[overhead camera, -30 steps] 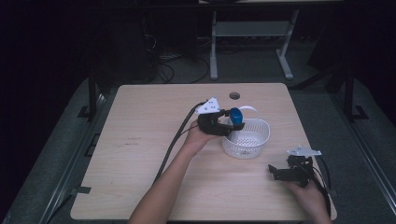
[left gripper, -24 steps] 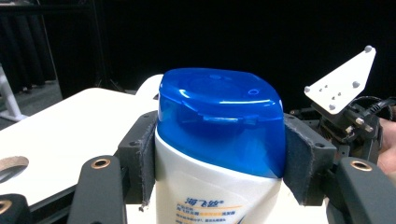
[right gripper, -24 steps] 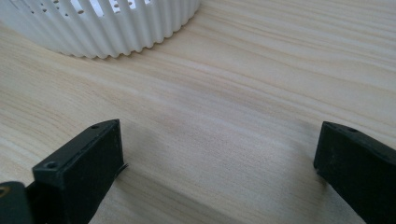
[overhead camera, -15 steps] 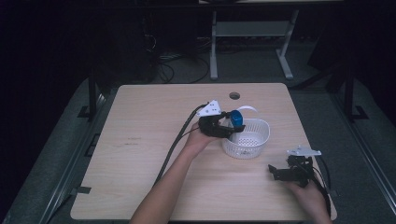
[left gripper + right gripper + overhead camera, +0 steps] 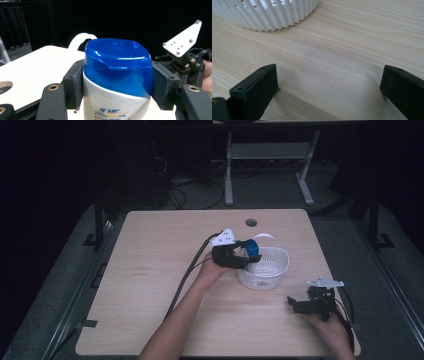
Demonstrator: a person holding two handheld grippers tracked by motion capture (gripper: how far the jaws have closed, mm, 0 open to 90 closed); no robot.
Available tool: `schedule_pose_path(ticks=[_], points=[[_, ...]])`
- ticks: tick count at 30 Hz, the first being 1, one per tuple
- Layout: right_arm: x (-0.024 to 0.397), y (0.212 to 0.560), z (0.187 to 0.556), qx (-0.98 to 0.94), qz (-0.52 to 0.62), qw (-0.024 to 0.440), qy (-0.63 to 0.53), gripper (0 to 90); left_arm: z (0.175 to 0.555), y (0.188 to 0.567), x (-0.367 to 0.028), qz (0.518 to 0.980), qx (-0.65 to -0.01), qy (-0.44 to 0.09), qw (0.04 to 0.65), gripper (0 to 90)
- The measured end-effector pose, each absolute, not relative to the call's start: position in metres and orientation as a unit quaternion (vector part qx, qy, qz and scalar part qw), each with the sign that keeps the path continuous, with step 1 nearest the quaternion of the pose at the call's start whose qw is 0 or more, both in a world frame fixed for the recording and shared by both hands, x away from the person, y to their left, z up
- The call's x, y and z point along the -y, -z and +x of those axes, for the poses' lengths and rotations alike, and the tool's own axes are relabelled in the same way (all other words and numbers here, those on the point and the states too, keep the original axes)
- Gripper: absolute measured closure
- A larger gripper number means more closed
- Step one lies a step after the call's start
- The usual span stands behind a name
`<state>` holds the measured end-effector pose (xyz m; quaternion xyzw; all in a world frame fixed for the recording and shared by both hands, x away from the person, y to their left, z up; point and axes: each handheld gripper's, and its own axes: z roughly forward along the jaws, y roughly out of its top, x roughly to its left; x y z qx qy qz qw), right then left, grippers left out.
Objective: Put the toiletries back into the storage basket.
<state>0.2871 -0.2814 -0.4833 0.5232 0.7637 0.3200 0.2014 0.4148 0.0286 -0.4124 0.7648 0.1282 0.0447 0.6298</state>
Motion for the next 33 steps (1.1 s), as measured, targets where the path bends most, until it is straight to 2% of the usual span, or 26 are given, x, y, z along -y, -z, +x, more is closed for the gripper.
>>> schedule_pose_path(ticks=[12,22,33], points=[[0.281,0.483,0.287,-0.764,0.523,0.201,-0.32,0.9,0.412,0.412,-0.028,0.771,-0.127,-0.059,0.621,32.2],[0.281,0.483,0.287,-0.764,0.523,0.201,-0.32,0.9,0.414,0.41,-0.027,0.777,-0.147,-0.061,0.609,13.9],[0.281,0.483,0.287,-0.764,0.523,0.201,-0.32,0.9,0.41,0.395,-0.041,0.789,-0.152,-0.075,0.59,13.2]])
